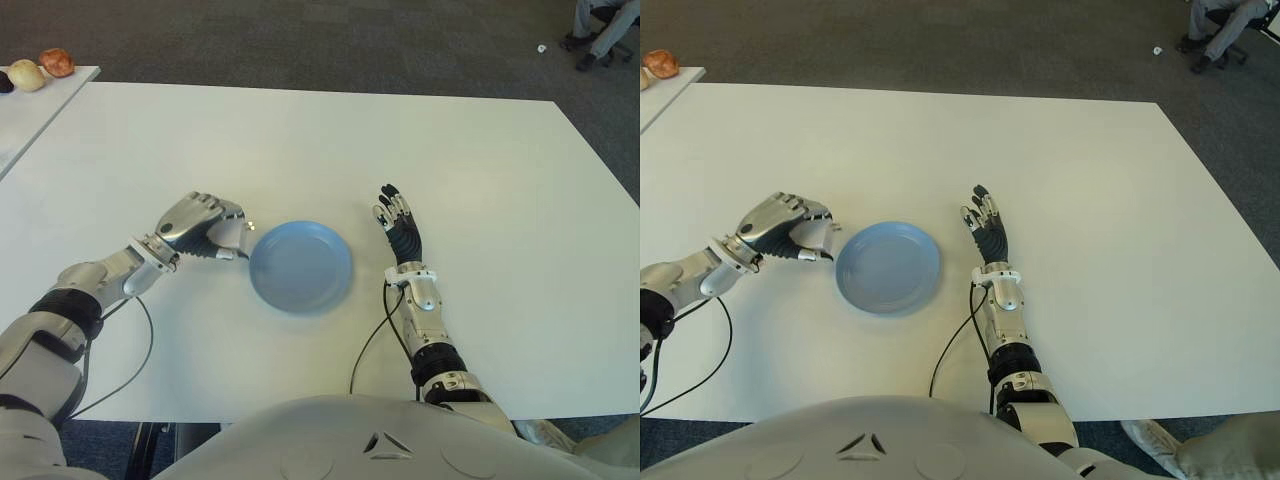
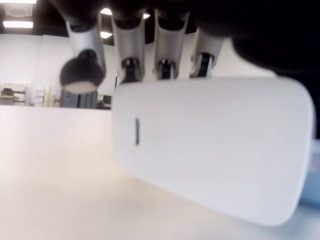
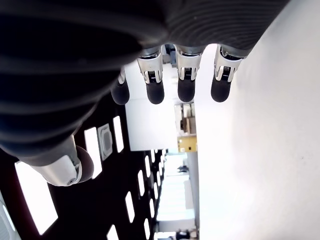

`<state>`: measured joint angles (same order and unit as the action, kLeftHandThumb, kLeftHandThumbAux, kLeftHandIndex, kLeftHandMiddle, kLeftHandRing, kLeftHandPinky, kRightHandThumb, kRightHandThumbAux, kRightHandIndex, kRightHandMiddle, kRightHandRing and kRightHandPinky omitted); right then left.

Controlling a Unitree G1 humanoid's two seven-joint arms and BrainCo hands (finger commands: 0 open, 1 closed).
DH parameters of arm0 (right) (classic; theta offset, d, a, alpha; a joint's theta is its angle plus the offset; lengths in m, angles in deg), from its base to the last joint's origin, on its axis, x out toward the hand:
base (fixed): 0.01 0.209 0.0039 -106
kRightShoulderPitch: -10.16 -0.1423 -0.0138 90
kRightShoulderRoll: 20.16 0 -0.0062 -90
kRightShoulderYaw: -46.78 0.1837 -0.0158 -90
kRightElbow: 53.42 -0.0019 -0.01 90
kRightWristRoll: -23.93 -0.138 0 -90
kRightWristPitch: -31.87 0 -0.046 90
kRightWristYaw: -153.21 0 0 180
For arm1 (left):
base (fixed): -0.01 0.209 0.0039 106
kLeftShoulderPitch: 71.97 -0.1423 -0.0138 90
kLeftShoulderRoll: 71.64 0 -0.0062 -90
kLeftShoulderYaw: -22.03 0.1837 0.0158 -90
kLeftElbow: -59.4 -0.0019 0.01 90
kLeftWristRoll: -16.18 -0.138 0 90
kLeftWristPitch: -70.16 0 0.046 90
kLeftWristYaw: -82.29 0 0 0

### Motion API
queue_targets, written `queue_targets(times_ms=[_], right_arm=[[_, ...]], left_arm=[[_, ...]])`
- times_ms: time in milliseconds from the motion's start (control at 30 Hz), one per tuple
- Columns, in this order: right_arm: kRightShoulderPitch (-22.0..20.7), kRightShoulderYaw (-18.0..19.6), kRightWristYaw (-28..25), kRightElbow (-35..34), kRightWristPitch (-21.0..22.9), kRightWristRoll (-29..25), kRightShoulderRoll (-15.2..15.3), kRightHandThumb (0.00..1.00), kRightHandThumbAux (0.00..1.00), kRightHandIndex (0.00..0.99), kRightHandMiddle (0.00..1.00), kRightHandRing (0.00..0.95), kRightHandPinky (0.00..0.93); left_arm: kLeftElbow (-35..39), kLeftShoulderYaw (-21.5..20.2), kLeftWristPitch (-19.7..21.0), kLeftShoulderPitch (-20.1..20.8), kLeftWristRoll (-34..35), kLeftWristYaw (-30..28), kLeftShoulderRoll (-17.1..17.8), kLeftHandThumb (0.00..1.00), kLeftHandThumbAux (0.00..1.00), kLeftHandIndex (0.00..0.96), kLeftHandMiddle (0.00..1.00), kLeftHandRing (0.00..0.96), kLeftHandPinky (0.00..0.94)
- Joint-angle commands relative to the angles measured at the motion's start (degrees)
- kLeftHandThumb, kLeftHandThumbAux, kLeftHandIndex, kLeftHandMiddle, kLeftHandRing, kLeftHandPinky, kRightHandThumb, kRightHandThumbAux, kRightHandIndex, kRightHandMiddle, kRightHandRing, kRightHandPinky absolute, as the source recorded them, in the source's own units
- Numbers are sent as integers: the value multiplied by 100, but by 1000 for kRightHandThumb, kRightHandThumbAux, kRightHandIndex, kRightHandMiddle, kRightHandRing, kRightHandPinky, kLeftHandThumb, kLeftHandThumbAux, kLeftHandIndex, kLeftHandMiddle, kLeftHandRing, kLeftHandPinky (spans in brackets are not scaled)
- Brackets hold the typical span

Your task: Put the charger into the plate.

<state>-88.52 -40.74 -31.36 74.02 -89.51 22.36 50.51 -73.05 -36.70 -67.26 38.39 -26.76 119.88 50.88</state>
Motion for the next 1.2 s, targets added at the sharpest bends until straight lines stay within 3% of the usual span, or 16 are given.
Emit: queue_targets(times_ms=[33,467,833,1200], right_arm=[[219,5,38,122,228,-24,-18,0,545,38,63,49,67],[195,-42,197,156,213,68,-58,0,528,38,62,49,63],[177,-92,227,168,183,34,-79,0,525,40,65,52,70],[198,-111,228,125,244,-26,-126,0,540,37,62,50,66]], left_arm=[[856,-558,196,-354,548,-812,138,750,697,441,893,880,845],[2962,-1504,1214,-617,1116,-2551,-233,752,696,441,897,879,845],[3613,-1831,1345,-804,946,-3044,-457,753,696,442,896,879,844],[4068,-1904,1486,-1029,782,-3385,-647,753,695,442,887,871,826]])
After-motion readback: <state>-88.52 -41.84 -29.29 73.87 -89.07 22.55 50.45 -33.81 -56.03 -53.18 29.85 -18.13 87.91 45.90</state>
